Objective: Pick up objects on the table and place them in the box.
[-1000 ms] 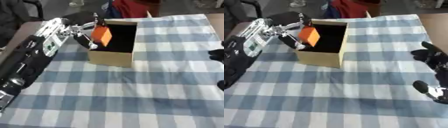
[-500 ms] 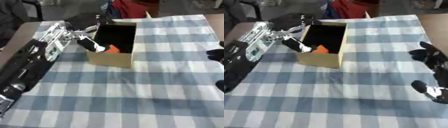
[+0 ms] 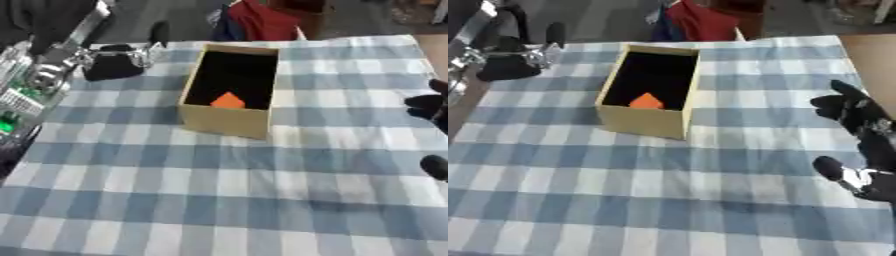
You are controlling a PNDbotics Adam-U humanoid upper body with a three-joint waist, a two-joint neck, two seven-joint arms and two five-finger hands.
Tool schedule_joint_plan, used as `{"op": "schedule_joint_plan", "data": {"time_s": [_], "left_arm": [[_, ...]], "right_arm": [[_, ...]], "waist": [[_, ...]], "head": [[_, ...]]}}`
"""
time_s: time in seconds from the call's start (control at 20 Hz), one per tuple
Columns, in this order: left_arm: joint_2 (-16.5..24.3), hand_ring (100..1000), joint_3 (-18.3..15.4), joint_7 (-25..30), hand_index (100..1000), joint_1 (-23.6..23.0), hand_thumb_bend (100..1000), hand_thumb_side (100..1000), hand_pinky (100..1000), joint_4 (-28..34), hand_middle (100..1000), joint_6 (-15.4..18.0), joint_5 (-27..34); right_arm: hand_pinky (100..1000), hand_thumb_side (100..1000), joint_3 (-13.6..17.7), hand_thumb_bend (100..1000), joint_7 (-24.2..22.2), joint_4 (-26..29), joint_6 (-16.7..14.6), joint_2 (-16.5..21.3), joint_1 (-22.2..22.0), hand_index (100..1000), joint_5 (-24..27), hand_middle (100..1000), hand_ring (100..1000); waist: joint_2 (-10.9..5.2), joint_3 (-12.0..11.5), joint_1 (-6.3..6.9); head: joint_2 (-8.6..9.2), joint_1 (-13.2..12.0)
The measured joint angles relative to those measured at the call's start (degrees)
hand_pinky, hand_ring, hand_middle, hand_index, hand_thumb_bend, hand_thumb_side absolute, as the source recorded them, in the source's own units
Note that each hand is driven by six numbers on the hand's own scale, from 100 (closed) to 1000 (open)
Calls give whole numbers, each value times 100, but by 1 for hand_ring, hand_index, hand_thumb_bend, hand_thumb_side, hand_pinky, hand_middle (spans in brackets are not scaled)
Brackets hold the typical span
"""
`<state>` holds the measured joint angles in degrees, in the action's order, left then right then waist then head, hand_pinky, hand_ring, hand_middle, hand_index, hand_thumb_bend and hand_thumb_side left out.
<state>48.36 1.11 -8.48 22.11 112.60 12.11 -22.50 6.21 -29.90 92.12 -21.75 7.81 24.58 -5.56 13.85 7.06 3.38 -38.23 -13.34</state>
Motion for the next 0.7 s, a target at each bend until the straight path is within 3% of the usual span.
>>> {"op": "schedule_joint_plan", "data": {"time_s": [0.35, 0.7], "left_arm": [[-776, 775, -512, -651, 856, -1147, 100, 341, 842, 102, 758, 574, 161], [-1697, 764, -642, -840, 846, -1729, 100, 473, 844, 105, 743, 701, 55]], "right_arm": [[867, 526, 51, 653, 77, 0, 0, 1, -25, 1000, -43, 777, 873], [867, 527, 81, 653, 113, 0, 1, 1, -25, 1000, -82, 777, 872]], "waist": [[-13, -90, -57], [-12, -168, -78]], "head": [[-106, 55], [-207, 145]]}}
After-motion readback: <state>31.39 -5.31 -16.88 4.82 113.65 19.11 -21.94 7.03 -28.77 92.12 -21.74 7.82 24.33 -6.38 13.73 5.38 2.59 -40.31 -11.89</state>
